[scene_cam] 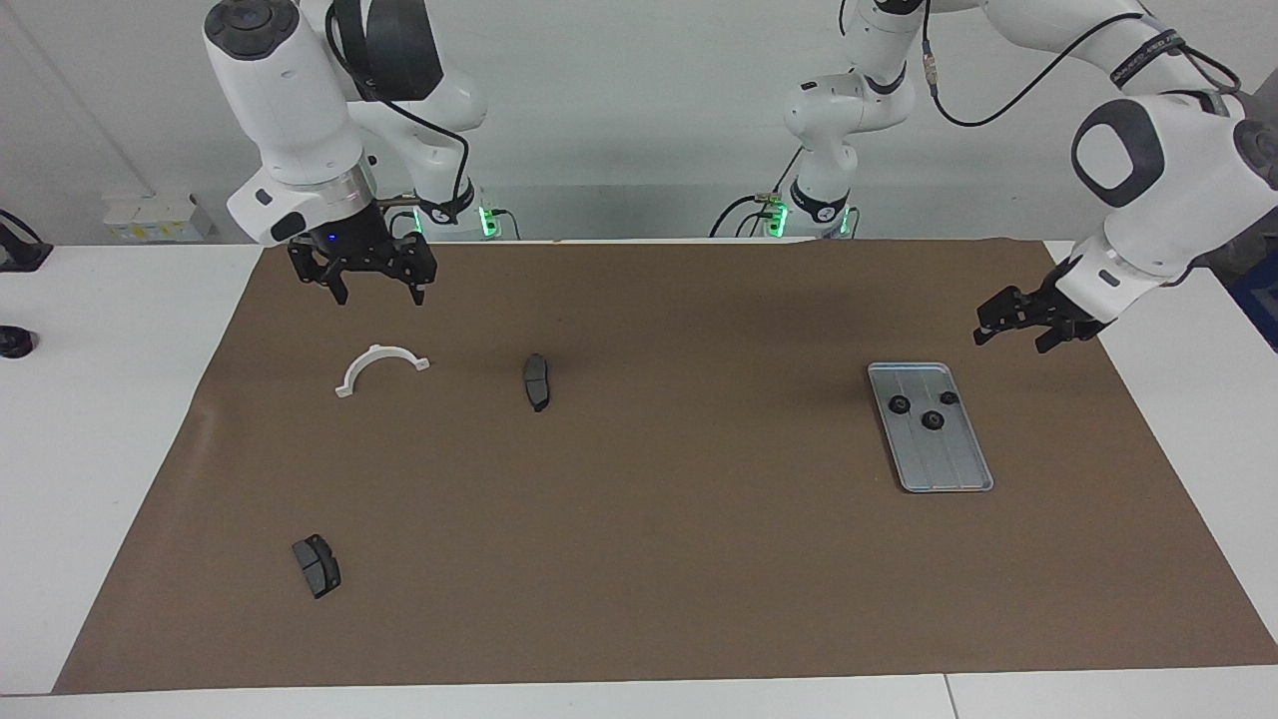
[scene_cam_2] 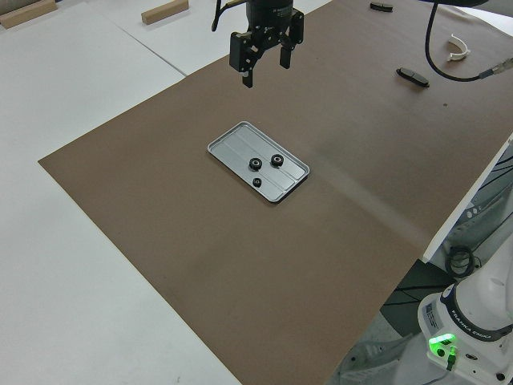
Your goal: Pick bearing gear from pile to tray
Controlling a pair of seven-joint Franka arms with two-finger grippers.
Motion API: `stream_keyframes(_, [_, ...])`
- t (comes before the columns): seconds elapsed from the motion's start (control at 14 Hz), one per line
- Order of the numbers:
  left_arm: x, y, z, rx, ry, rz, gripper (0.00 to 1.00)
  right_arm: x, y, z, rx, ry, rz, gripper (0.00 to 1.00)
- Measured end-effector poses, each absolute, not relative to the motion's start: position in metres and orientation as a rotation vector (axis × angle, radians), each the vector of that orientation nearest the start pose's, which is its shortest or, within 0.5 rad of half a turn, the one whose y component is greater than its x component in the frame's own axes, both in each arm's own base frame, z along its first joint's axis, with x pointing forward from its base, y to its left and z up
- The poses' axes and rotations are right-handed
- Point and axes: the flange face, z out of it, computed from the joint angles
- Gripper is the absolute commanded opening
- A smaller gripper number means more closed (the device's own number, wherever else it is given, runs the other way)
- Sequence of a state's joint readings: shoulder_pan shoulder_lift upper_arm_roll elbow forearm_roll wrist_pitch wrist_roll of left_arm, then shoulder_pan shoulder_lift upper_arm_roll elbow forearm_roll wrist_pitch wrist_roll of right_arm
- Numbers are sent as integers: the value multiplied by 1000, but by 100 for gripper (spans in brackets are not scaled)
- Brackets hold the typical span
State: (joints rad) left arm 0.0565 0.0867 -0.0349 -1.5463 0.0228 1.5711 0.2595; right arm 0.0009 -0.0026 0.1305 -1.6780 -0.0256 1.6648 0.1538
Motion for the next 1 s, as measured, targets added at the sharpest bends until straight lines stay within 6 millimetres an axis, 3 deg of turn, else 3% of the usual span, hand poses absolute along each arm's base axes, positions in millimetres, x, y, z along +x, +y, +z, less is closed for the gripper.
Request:
stream_keyframes(0.14, [574, -30, 596, -3091, 372, 88, 100, 555, 71, 588, -3167, 32, -4, 100])
stream_keyframes(0.29, [570, -54, 601, -3094, 344, 92, 100, 556, 70, 596, -3166, 36, -20, 100])
stream_keyframes(0.57, [568, -54, 621, -3120, 323, 66, 100, 555, 69, 601, -3164, 38, -27, 100])
stream_keyframes(1.0, [569, -41, 624, -3157, 246, 57, 100, 555, 70, 595, -3165, 36, -6, 100])
